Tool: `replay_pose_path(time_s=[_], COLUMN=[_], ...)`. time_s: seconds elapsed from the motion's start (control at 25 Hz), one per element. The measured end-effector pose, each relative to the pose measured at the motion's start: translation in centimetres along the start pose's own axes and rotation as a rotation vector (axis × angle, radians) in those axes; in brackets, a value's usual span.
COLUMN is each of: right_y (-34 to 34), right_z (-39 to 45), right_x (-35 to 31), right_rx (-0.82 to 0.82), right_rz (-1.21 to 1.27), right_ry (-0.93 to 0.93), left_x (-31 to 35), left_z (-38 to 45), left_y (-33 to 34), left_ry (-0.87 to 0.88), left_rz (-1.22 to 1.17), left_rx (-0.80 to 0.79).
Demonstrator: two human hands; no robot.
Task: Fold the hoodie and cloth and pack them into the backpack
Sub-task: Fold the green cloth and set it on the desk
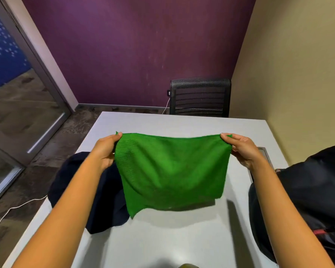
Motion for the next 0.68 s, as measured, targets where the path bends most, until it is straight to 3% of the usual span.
replay_pose_path(time_s=[0.08, 0.16, 0.4, 0.52, 0.68], right_y=[-0.7, 0.8, 12.1, 12.0, 10.0], right_z=[0.3, -0.6, -4.9, -5.5, -5.7], right_x=[0.7, 1.4, 4.0, 3.5, 2.7], right_rx=[0.218, 0.308, 0.072, 0.147, 0.272], right_rz=[0.047, -0.012, -0.086, -0.165, -0.082], right_ry=[-0.092, -0.156, -0.192, -0.237, -0.240], left_x=[-1.3, -1.4, -0.4, -0.6, -0.7], left_z=[0.5, 0.1, -6.4, -7.6, -7.1], left_y=[0.4, 3.1, 13.8, 14.8, 12.8], left_ry=[-0.010, 0.075, 0.285, 0.305, 0.283], left_rz=[-0.015, 0.018, 0.076, 0.069, 0.001], left_rx=[0.199, 0.221, 0.091, 0.104, 0.212])
Point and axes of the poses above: each hand's wrist, its own z-axis towards the middle knuckle, its own y-axis out of the palm, x = y × z, the point moved 10 cm from there along z, towards the middle knuckle, and after that the axes turned 10 degrees about z, right-handed, at the moved point
